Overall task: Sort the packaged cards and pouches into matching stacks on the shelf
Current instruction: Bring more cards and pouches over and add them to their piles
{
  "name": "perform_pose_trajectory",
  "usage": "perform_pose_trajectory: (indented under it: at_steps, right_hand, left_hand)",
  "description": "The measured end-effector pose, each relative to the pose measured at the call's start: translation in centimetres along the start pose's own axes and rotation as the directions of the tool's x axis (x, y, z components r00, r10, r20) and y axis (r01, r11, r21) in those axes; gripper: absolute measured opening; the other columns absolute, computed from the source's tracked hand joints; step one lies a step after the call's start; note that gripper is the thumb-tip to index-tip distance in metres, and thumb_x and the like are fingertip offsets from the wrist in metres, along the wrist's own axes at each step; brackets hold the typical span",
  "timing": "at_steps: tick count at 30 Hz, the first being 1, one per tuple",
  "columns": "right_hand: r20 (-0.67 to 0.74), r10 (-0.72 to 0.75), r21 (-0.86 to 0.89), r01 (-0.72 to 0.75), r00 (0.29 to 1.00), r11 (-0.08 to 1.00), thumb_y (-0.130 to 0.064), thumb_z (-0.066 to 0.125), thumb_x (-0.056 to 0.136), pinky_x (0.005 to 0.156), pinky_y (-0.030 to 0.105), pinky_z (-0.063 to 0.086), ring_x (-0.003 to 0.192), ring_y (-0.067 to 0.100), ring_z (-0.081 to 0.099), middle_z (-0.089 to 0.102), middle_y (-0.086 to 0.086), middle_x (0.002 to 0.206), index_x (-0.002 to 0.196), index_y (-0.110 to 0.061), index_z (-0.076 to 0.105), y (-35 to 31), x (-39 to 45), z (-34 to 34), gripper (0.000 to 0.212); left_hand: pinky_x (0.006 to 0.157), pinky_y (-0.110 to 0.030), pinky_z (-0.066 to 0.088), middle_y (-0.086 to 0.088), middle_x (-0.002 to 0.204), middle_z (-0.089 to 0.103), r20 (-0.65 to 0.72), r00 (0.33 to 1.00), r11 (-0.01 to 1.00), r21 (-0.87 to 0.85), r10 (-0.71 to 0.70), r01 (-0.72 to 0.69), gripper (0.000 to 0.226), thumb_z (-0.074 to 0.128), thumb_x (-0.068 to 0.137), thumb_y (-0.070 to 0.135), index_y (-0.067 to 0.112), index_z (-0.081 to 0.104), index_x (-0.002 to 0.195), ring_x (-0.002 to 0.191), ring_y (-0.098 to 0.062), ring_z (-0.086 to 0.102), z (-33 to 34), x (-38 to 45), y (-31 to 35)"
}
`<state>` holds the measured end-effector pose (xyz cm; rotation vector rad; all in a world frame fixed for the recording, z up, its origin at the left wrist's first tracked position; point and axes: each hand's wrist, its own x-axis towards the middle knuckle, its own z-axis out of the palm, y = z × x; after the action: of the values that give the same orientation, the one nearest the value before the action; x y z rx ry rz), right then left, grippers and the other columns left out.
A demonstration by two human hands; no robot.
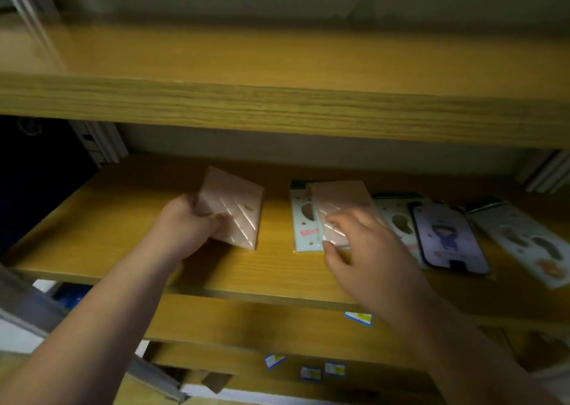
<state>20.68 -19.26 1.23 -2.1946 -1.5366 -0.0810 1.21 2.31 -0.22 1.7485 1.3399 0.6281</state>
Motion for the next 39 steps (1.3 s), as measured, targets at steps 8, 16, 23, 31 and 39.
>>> perform_pose_trajectory:
  at_steps: [8,16,23,31,39]
  right_hand:
    - [-0.053,0.241,-0.095,-0.246,0.969,0.965,-0.040,0.055,0.094,0.087,0.039,0.049,0.111,0.025,0.055,0.062,0.007,0.123,0.129,-0.018,0.057,4.1,-1.1,-1.7,0.042]
    - [-0.114,0.510,-0.306,-0.518,0.853,0.799,-0.062,0.050,0.089,0.086,0.042,0.048,0.107,0.036,0.055,0.059,0.022,0.120,0.128,-0.007,0.052,11.2,-2.4,-4.2,0.067]
    - [-0.070,0.656,-0.078,-0.660,0.751,0.747,-0.076,0.061,0.075,0.076,0.035,0.042,0.110,0.034,0.058,0.060,0.019,0.126,0.129,-0.005,0.050,13.6,-3.6,-4.4,0.090]
    - [0.082,0.742,0.232,-0.737,0.665,0.635,-0.055,0.083,0.068,0.084,0.037,0.053,0.094,0.021,0.062,0.070,0.009,0.110,0.113,-0.011,0.066,14.6,-4.2,-6.7,0.065]
    - [-0.053,0.725,0.473,-0.622,0.687,0.624,-0.036,0.059,0.097,0.067,0.032,0.058,0.090,0.016,0.066,0.067,-0.003,0.109,0.127,-0.021,0.055,12.4,-8.4,-8.3,0.034]
  left_hand:
    - [0.050,-0.031,0.057,-0.013,0.101,0.074,0.193,0.981,0.839,-0.535,0.010,0.096,0.028,0.069,0.091,0.004,0.013,0.055,0.113,0.071,-0.023,0.076,2.6,-4.3,2.5]
    - [0.052,-0.028,0.057,-0.009,0.097,0.078,0.327,0.937,0.791,-0.603,0.124,0.106,0.024,0.067,0.093,0.008,0.011,0.054,0.113,0.075,-0.017,0.075,7.5,-8.8,4.7]
    - [0.053,-0.026,0.057,-0.009,0.099,0.078,0.426,0.892,0.774,-0.613,0.153,0.160,0.028,0.067,0.092,0.009,0.011,0.055,0.118,0.077,-0.018,0.076,11.1,-10.6,6.8]
    - [0.056,-0.026,0.058,-0.007,0.102,0.079,0.491,0.857,0.736,-0.636,0.155,0.232,0.029,0.069,0.091,0.010,0.016,0.056,0.116,0.087,-0.022,0.077,13.2,-10.8,7.2]
    - [0.052,-0.025,0.056,-0.005,0.099,0.080,0.460,0.868,0.752,-0.635,0.184,0.177,0.021,0.068,0.091,0.010,0.020,0.058,0.106,0.081,-0.017,0.077,14.7,-13.2,8.2]
